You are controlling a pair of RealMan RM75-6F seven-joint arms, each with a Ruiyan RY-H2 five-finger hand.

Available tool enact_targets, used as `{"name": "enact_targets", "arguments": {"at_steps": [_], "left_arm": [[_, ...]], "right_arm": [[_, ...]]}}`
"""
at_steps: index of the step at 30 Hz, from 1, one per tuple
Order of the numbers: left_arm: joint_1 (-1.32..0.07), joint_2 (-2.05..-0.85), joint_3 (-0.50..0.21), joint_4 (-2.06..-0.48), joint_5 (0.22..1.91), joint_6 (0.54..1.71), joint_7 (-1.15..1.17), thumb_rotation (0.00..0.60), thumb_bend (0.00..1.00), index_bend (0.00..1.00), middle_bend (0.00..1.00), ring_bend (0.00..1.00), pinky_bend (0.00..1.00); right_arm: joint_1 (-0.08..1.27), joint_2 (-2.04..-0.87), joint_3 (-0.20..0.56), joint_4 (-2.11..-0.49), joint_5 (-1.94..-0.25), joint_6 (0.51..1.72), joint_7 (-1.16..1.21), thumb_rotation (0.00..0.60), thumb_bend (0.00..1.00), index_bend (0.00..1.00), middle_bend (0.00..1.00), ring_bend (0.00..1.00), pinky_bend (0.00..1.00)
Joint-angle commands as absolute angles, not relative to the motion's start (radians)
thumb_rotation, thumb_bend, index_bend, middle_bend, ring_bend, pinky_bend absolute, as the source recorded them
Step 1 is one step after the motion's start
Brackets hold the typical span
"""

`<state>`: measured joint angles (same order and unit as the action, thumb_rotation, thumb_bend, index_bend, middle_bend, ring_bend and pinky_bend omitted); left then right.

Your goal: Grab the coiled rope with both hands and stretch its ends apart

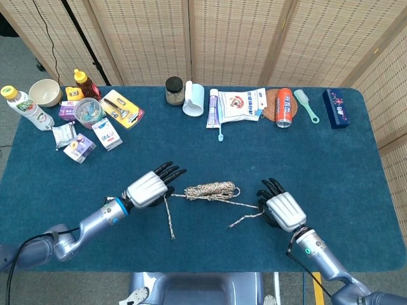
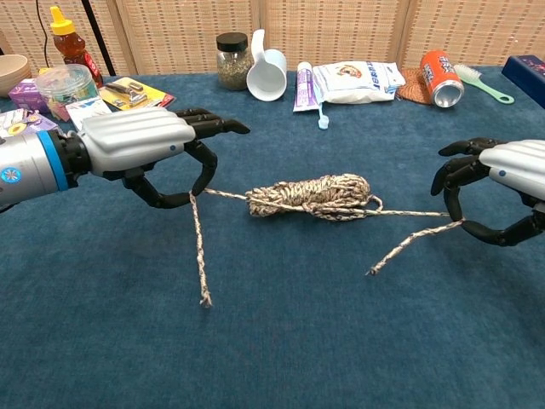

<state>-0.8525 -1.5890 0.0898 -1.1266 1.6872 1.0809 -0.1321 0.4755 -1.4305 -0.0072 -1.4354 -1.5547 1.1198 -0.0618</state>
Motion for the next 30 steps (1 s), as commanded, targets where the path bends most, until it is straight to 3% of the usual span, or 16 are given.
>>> {"name": "enact_targets", "arguments": {"at_steps": [1,30], "left_arm": [[-0.843,-1.577,0.090,-1.124,1.684,1.089,-0.141,0.600,0.39,0.69,0.04,0.00,0.00],[-0.755,-1.435,0.061,-1.060,1.641,1.143,-0.226,0.600,0.39,0.69,0.04,0.00,0.00]], "right_arm": [[0.475,-1.425,-0.003,-1.438,-1.550,1.121,-0.065,0.600,0.51,0.63,0.29,0.07,0.00],[0.469,-1.371,0.038,-1.431,-1.493,1.126,-0.066,0.600,0.51,0.63,0.30,0.08,0.00]]}}
